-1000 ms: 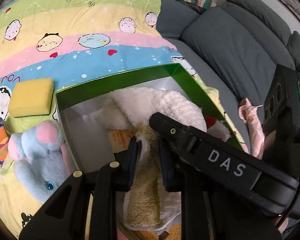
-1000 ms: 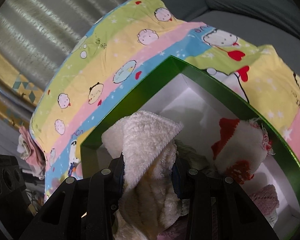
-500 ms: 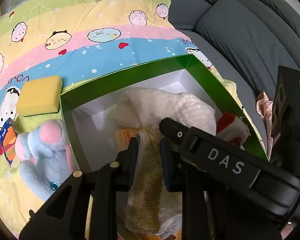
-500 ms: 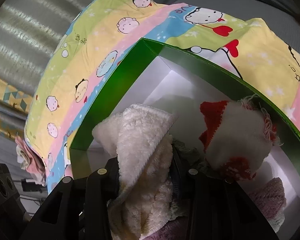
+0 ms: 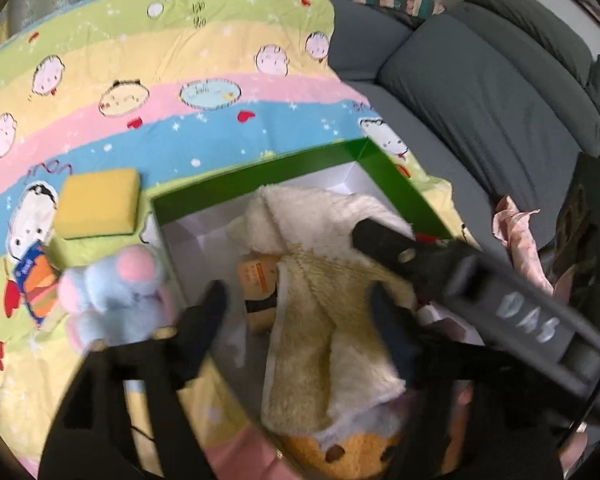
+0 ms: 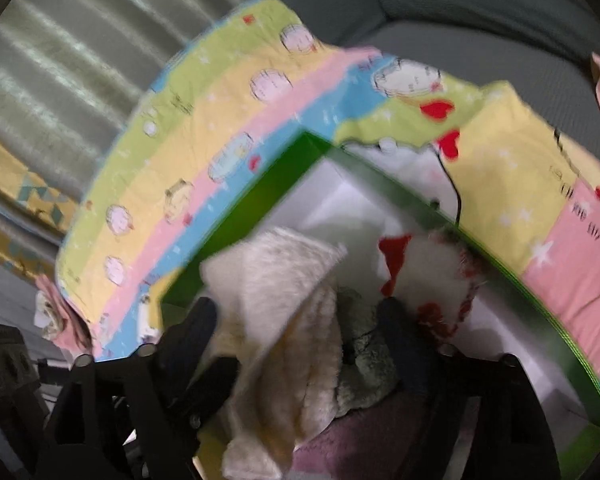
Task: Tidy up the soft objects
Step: 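Move the right tool to the purple mesh bath puff and grasp it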
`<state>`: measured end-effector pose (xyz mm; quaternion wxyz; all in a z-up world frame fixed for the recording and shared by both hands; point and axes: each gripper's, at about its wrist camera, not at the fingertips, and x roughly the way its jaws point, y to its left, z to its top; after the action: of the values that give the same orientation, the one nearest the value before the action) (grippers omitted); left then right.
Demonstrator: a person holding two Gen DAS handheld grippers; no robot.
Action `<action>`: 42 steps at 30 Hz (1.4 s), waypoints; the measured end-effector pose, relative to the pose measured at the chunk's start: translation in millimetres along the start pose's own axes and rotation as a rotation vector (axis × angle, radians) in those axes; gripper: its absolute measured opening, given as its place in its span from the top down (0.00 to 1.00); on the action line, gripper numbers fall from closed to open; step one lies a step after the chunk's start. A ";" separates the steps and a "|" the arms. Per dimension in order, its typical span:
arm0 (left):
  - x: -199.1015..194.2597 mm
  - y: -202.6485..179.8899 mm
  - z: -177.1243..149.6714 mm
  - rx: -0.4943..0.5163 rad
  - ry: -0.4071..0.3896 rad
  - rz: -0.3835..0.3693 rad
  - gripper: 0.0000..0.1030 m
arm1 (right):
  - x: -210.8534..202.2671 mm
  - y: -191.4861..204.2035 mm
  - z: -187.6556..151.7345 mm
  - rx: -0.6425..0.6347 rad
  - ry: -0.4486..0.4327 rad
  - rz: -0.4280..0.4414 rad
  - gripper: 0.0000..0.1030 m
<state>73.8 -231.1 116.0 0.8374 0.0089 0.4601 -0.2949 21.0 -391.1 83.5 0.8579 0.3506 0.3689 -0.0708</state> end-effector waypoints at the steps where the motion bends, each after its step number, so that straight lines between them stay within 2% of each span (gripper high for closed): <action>1: -7.8 0.2 -1.6 0.003 -0.018 -0.014 0.22 | -8.8 1.8 0.2 -0.007 -0.020 0.020 0.17; 6: -49.6 15.4 -12.2 -0.023 -0.082 -0.057 0.22 | -40.8 5.8 -2.8 -0.003 -0.117 0.051 0.15; 10: -82.7 50.5 -36.4 -0.056 -0.142 -0.016 0.21 | -58.4 8.8 -9.4 -0.010 -0.164 0.079 0.14; 12: -98.2 81.8 -56.3 -0.107 -0.160 0.025 0.18 | -63.1 7.5 -12.7 -0.006 -0.172 0.088 0.14; 15: -116.3 130.2 -87.3 -0.181 -0.168 0.101 0.17 | -64.4 17.3 -22.3 -0.039 -0.174 0.053 0.14; 18: -131.1 177.2 -112.8 -0.281 -0.205 0.201 0.16 | -58.1 35.9 -32.2 -0.098 -0.166 0.030 0.14; 20: -135.4 208.0 -127.4 -0.366 -0.230 0.279 0.15 | -51.0 51.3 -38.6 -0.133 -0.152 0.051 0.14; 24: -138.0 250.2 -147.5 -0.503 -0.252 0.357 0.15 | -31.1 87.9 -56.0 -0.221 -0.094 0.096 0.14; 28: -140.3 285.9 -160.3 -0.627 -0.265 0.422 0.15 | -8.1 124.2 -78.9 -0.321 -0.052 0.085 0.14; 31: -148.1 298.8 -165.3 -0.678 -0.266 0.417 0.15 | 11.1 153.5 -102.9 -0.415 -0.002 0.095 0.14; 35: -157.4 311.8 -169.6 -0.730 -0.261 0.459 0.15 | 37.2 186.5 -134.5 -0.471 0.094 0.147 0.14; 37: -158.7 321.2 -175.6 -0.763 -0.249 0.453 0.15 | 53.7 205.1 -148.4 -0.493 0.145 0.178 0.14; 40: -162.8 328.5 -181.3 -0.812 -0.251 0.394 0.15 | 84.3 234.2 -165.5 -0.503 0.232 0.188 0.14; 42: -167.2 328.2 -183.8 -0.824 -0.256 0.383 0.15 | 97.6 247.0 -174.8 -0.484 0.267 0.200 0.14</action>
<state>30.5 173.8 55.6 0.8605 -0.2758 0.4220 0.0732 82.9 -79.6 68.4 0.8632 0.1767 0.4481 0.1511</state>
